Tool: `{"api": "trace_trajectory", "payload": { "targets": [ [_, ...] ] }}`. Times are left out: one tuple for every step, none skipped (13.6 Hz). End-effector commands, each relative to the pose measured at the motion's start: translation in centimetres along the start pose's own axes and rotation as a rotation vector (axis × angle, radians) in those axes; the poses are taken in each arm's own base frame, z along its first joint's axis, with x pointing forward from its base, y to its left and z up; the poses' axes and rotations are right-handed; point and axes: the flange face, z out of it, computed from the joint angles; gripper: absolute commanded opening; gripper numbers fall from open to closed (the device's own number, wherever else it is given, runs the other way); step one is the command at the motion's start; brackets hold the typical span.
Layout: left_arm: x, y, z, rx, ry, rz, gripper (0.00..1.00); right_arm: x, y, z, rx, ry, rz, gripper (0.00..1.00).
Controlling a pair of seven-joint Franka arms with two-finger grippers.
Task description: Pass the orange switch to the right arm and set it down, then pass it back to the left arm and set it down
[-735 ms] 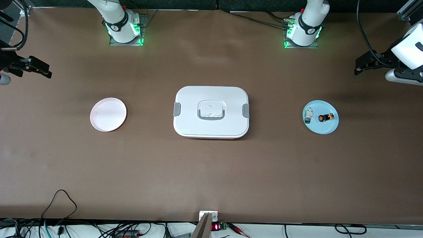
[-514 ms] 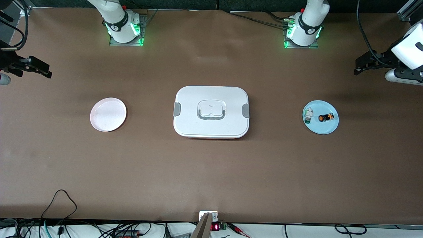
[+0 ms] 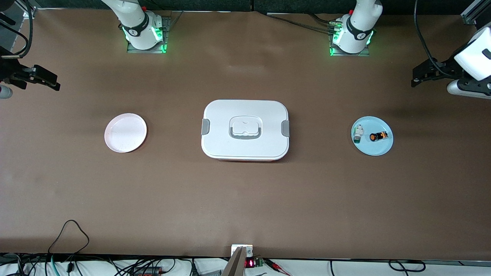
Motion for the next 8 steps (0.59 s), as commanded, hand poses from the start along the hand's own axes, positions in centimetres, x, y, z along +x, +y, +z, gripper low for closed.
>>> {"api": "trace_trajectory", "payload": {
  "targets": [
    [0.3, -0.4, -0.1, 0.001, -0.014, -0.002, 1.00, -0.2, 0.1, -0.6, 0.012, -0.001, 0.003, 1.00],
    [0.5, -0.3, 0.4, 0.003, -0.030, 0.021, 1.00, -0.2, 0.1, -0.6, 0.012, -0.001, 0.003, 1.00],
    [1.0, -0.5, 1.4, 0.008, -0.053, 0.059, 1.00, -0.2, 0.1, -0.6, 0.012, -0.001, 0.003, 1.00],
    [2.0, -0.8, 2.9, 0.002, -0.084, 0.081, 1.00, -0.1, 0.1, -0.5, 0.013, -0.004, 0.003, 1.00],
    [1.9, -1.5, 3.2, -0.002, -0.096, 0.073, 1.00, -0.2, 0.1, -0.5, 0.014, -0.004, 0.001, 1.00],
    [1.9, -2.9, 3.7, -0.009, -0.114, 0.052, 1.00, -0.2, 0.1, -0.5, 0.014, -0.004, 0.001, 1.00],
    [2.1, -3.6, 4.5, -0.015, -0.133, 0.043, 1.00, -0.2, 0.1, -0.5, 0.015, -0.004, 0.001, 1.00],
    [2.1, -4.8, 5.4, -0.024, -0.156, 0.029, 1.00, -0.2, 0.1, -0.5, 0.015, -0.004, 0.001, 1.00]
  ]
}}
